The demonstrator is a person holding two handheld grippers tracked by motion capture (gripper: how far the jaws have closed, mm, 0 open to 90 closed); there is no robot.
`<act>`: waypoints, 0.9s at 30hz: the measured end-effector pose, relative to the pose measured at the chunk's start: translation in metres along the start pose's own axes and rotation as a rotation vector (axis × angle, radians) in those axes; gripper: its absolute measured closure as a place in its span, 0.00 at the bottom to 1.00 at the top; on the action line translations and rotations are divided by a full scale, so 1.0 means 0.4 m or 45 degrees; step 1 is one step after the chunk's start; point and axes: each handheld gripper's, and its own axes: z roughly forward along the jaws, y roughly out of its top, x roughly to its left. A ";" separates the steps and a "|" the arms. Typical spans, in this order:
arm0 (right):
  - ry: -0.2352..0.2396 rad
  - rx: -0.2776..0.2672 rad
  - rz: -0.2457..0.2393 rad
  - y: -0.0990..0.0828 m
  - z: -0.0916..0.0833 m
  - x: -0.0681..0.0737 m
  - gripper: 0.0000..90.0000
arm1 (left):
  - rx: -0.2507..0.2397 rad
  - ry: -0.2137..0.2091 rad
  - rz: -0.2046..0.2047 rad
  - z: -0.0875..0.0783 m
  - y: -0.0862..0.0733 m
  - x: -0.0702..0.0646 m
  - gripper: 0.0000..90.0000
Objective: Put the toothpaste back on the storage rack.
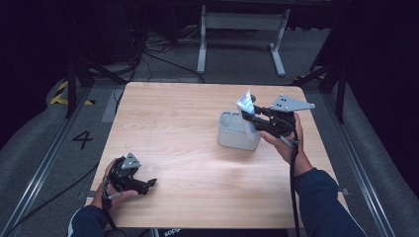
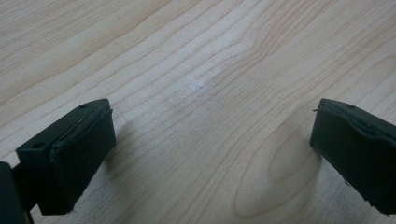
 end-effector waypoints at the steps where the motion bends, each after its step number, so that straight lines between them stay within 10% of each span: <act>1: -0.005 -0.006 -0.004 0.003 0.003 -0.001 0.74 | -0.001 0.005 0.010 0.000 0.000 0.001 0.01; 27: -0.043 -0.019 0.030 0.015 0.079 -0.036 0.74 | 0.000 0.001 0.005 0.000 0.000 0.001 0.01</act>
